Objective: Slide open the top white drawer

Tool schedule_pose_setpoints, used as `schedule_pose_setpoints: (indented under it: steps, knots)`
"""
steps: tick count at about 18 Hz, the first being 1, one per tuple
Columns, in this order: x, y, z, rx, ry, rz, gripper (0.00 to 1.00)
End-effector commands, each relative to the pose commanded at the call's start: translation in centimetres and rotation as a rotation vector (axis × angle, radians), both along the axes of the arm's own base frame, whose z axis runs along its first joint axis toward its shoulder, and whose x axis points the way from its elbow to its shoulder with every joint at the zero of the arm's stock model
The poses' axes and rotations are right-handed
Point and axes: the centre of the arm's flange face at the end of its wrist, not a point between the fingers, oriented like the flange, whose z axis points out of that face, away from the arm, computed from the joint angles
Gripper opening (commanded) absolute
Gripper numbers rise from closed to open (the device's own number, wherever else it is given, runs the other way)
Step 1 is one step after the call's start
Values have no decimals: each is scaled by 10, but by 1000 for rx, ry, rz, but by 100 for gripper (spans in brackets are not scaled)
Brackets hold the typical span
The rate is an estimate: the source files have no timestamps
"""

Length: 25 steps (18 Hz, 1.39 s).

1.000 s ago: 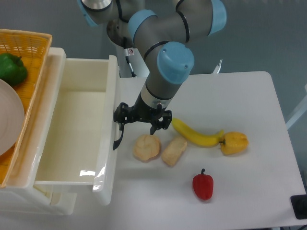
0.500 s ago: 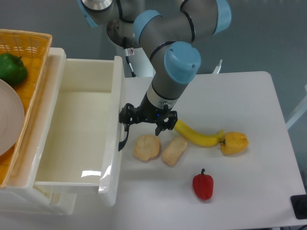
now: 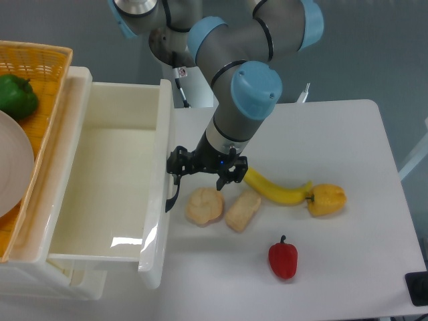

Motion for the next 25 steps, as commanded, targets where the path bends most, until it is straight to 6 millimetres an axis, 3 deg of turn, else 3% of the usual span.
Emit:
schedule_pose_setpoints:
  steps: [13, 16, 19, 25]
  knots:
    - [-10, -13, 6, 29, -46, 32, 100]
    - [-19, -13, 21, 59, 0, 31, 100]
    - [-36, -17, 38, 104, 60, -40, 100]
    - [-48, -30, 34, 68, 156, -191, 100]
